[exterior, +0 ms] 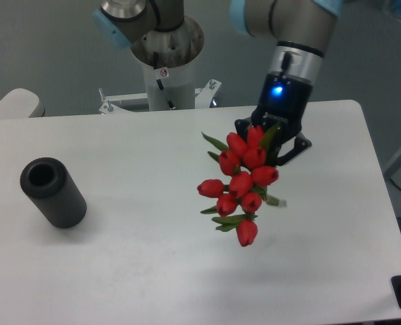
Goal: Place the flowers on the table
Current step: 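Lower the tulips and lay them flat on the table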
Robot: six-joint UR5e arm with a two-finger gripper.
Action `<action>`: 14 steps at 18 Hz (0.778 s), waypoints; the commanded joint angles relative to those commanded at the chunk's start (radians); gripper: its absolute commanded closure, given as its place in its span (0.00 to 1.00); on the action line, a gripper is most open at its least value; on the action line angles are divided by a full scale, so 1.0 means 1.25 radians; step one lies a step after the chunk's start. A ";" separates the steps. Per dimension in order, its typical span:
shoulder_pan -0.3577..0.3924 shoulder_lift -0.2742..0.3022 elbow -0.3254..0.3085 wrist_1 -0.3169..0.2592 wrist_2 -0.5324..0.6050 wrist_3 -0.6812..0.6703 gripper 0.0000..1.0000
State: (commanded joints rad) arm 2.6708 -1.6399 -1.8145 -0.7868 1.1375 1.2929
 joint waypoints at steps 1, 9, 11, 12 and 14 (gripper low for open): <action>-0.017 0.002 -0.015 -0.011 0.045 0.018 0.90; -0.172 -0.086 -0.039 -0.017 0.420 0.031 0.90; -0.217 -0.121 -0.053 -0.011 0.494 0.028 0.90; -0.226 -0.143 -0.054 -0.009 0.512 0.026 0.90; -0.238 -0.180 -0.042 -0.009 0.517 0.017 0.90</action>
State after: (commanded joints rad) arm 2.3732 -1.8651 -1.8669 -0.7977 1.7840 1.3146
